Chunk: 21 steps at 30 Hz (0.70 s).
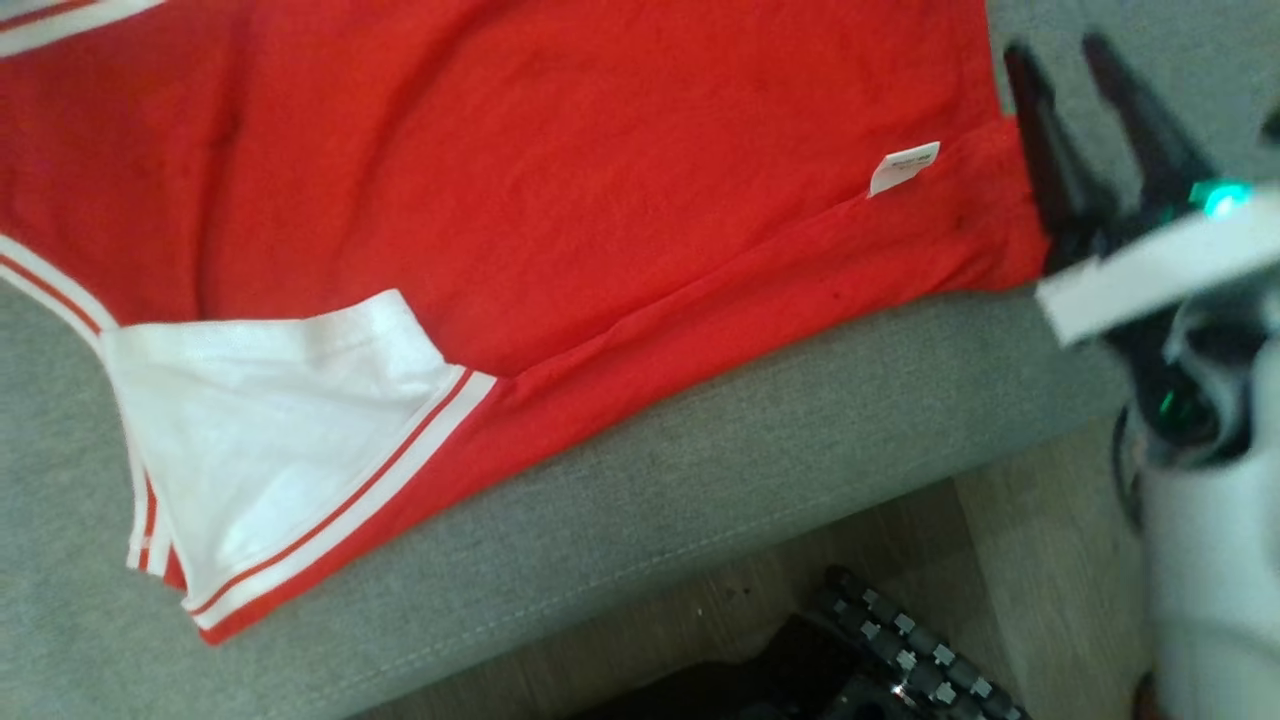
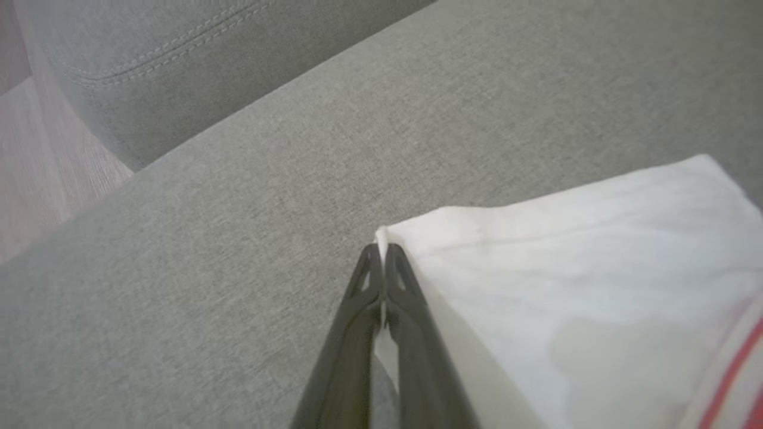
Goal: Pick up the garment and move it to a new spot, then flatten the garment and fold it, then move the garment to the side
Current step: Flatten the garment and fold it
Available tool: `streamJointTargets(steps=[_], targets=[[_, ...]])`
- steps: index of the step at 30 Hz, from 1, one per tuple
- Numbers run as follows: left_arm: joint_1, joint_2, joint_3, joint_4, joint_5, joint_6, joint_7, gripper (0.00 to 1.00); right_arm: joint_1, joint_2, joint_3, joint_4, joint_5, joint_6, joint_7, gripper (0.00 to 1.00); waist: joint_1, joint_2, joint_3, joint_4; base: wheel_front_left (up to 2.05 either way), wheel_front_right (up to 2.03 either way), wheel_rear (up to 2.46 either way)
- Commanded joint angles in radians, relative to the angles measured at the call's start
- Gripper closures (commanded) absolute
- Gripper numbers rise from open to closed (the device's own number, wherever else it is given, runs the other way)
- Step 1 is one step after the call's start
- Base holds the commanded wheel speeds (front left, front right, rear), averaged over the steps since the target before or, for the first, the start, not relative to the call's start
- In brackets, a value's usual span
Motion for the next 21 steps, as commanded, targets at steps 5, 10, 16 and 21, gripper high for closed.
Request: streamJointTargets(steps=[5, 10, 16, 21], targets=[[-0.022, 0.037, -0.012, -0.058, -0.055, 0.001, -0.05, 1.0, -0.242, -0.051, 0.008, 0.018, 0.028, 0.006, 0.305, 0.0, -0.0001, 0.0, -0.029, 0.026, 0.0, 0.0, 0.0], [-0.038, 0.018, -0.054, -0.082, -0.097, 0.001, -0.076, 1.0, -0.475, -0.071, 0.011, 0.186, 0.016, 0.006, 0.576, 0.0, -0.0001, 0.0, -0.03, 0.068, 0.0, 0.0, 0.0], [-0.082, -0.019, -0.11, -0.097, -0.13, 0.001, -0.101, 1.0, -0.674, -0.052, -0.021, 0.397, -0.061, 0.006, 0.761, 0.0, -0.0001, 0.0, -0.008, 0.119, 0.0, 0.0, 0.0], [-0.113, -0.034, -0.155, -0.091, -0.155, 0.001, -0.126, 1.0, -0.768, -0.011, -0.061, 0.524, -0.146, 0.006, 0.827, 0.25, -0.0001, 0.0, 0.006, 0.142, 0.0, 0.0, 0.0]])
